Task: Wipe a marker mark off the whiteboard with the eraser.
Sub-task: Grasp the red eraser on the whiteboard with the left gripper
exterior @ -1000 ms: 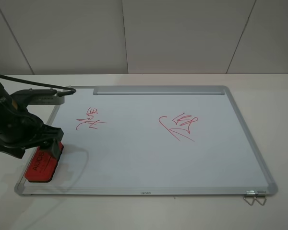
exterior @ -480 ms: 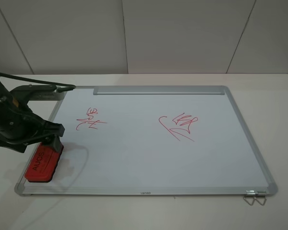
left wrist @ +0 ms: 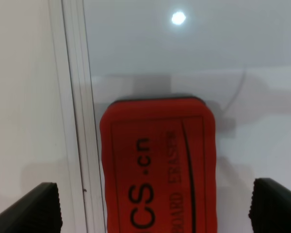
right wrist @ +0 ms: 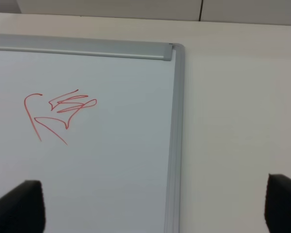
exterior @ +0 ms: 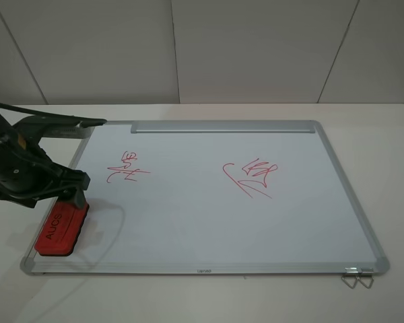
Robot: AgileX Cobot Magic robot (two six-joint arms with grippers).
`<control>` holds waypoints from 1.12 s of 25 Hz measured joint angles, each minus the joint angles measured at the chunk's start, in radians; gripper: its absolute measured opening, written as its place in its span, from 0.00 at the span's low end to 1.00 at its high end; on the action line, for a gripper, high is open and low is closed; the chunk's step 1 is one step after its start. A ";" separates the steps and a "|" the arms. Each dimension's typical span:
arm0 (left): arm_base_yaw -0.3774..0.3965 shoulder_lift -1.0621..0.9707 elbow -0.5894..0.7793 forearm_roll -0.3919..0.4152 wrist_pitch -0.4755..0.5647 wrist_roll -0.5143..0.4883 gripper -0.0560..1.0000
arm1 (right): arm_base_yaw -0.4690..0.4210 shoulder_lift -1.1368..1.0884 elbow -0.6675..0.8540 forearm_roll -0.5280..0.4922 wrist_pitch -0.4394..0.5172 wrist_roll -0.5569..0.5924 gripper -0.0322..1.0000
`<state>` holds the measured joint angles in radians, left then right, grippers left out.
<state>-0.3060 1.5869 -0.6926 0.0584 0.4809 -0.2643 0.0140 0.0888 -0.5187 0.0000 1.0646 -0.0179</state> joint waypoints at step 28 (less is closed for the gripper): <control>0.000 0.095 0.068 0.000 -0.139 -0.051 0.79 | 0.000 0.000 0.000 0.000 0.000 0.000 0.83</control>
<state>-0.3060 1.6818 -0.6250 0.0584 0.3423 -0.3155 0.0140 0.0887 -0.5187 0.0000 1.0646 -0.0179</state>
